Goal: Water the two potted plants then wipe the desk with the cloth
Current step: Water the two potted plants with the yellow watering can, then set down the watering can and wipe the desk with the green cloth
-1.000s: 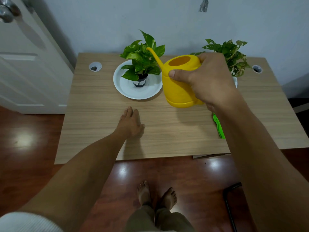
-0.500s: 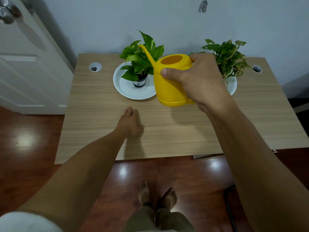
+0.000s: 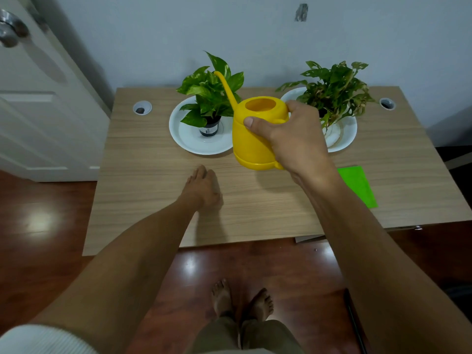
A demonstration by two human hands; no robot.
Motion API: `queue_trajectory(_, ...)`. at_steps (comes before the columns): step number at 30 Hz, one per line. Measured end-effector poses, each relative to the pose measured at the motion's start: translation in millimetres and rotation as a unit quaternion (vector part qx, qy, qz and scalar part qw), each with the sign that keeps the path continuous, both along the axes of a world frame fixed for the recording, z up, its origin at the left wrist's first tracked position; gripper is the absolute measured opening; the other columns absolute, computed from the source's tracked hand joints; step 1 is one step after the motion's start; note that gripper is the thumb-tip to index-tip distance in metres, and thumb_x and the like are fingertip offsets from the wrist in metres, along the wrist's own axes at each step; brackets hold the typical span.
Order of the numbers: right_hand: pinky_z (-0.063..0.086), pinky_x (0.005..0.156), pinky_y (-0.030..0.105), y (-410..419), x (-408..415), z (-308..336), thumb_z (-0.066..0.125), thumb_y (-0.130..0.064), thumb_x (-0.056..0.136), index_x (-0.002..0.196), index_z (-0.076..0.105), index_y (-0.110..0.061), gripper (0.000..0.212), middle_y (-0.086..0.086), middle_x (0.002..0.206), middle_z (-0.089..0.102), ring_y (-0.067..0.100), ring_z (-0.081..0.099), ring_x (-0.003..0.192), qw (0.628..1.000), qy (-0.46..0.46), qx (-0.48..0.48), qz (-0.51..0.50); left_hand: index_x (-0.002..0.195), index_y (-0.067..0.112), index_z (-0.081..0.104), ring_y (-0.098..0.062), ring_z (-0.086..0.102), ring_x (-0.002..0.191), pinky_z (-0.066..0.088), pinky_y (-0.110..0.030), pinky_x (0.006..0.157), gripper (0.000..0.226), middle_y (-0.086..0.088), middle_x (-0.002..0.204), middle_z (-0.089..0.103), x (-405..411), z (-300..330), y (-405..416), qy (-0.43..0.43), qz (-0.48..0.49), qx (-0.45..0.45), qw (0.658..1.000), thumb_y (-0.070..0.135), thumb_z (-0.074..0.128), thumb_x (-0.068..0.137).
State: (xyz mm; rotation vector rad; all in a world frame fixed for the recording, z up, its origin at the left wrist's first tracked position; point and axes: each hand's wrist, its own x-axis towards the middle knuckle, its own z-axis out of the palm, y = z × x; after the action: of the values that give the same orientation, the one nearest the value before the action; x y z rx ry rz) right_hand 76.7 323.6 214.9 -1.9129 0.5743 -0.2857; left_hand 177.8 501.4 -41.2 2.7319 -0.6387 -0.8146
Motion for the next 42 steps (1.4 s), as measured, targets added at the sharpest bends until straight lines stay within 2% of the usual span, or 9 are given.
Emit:
queue_trajectory(3,0.056,0.075,0.028,-1,-5,-7,0.091,-0.039,0.076,0.108,0.073,-0.019,0.042,-0.007,0.099,0.075,0.009,0.071,0.092,0.999,-0.022,0.023,-0.011,0.160,0.009,0.019,-0.036,0.008,0.157,0.019,-0.048,0.125,0.092,-0.017,0.168,0.004,4,3,-5,-0.004,-0.010,0.004,1.000,0.046,0.065,0.089)
queue_trajectory(8,0.052,0.074,0.008,-18,-24,-20,0.088,-0.029,0.083,0.120,0.070,-0.020,0.042,-0.017,0.101,0.074,-0.011,0.068,0.090,0.996,-0.069,0.049,0.009,0.162,0.007,0.008,-0.032,-0.002,0.159,0.013,-0.047,0.128,0.096,-0.016,0.171,0.003,3,12,-26,-0.010,-0.035,0.008,0.999,0.045,0.062,0.092)
queue_trajectory(12,0.059,0.086,0.026,-40,-40,-31,0.086,-0.028,0.086,0.125,0.067,-0.014,0.044,-0.005,0.112,0.077,0.005,0.072,0.101,0.994,-0.088,0.068,0.009,0.162,0.008,0.005,-0.033,-0.003,0.159,0.013,-0.047,0.127,0.097,-0.017,0.171,0.000,-1,22,-57,-0.013,-0.047,0.000,0.999,0.045,0.060,0.092)
queue_trajectory(18,0.056,0.089,0.020,-96,-78,-39,0.084,-0.022,0.088,0.132,0.064,-0.014,0.049,-0.004,0.120,0.075,0.002,0.070,0.108,0.991,-0.108,0.081,0.002,0.164,0.016,0.002,-0.033,0.004,0.159,0.019,-0.048,0.126,0.102,-0.014,0.171,0.000,-28,33,-128,-0.018,-0.073,-0.021,0.997,0.048,0.063,0.089)
queue_trajectory(23,0.054,0.089,0.019,-168,-113,-54,0.087,-0.024,0.085,0.125,0.061,-0.035,0.050,-0.019,0.114,0.073,-0.008,0.067,0.107,0.993,-0.096,0.073,-0.002,0.164,0.016,0.006,-0.033,0.009,0.158,0.025,-0.049,0.124,0.106,-0.014,0.171,0.005,-58,37,-197,-0.024,-0.101,-0.033,0.994,0.056,0.057,0.079)
queue_trajectory(26,0.056,0.096,0.023,-218,-134,-64,0.089,-0.030,0.083,0.142,0.058,-0.021,0.067,-0.012,0.124,0.073,0.000,0.067,0.115,0.994,-0.088,0.069,-0.007,0.164,0.017,0.009,-0.031,0.013,0.158,0.026,-0.047,0.124,0.107,-0.013,0.171,0.008,-78,38,-242,-0.014,-0.092,-0.045,0.995,0.057,0.052,0.075)
queue_trajectory(32,0.053,0.091,0.019,-308,-169,-82,0.086,-0.016,0.086,0.135,0.060,-0.017,0.055,-0.008,0.116,0.074,0.005,0.070,0.105,0.991,-0.097,0.087,-0.006,0.164,0.021,0.008,-0.032,0.013,0.158,0.023,-0.047,0.124,0.097,-0.017,0.170,0.009,-118,40,-333,-0.004,-0.070,-0.043,0.997,0.045,0.067,0.090)
queue_trajectory(37,0.054,0.096,0.025,-367,-189,-105,0.085,-0.019,0.087,0.138,0.058,-0.018,0.058,-0.010,0.118,0.073,0.005,0.068,0.108,0.993,-0.089,0.072,-0.030,0.164,0.019,0.006,-0.032,0.012,0.158,0.022,-0.046,0.125,0.098,-0.016,0.171,0.005,-142,34,-391,-0.016,-0.077,-0.032,0.996,0.047,0.066,0.092)
queue_trajectory(42,0.051,0.095,0.019,-404,-202,-130,0.084,-0.017,0.087,0.140,0.056,-0.017,0.060,-0.015,0.116,0.071,-0.003,0.066,0.106,0.992,-0.078,0.067,-0.078,0.164,0.014,-0.001,-0.031,-0.002,0.159,0.014,-0.045,0.128,0.101,-0.016,0.171,-0.004,-152,24,-427,-0.027,-0.123,-0.034,0.992,0.047,0.064,0.094)
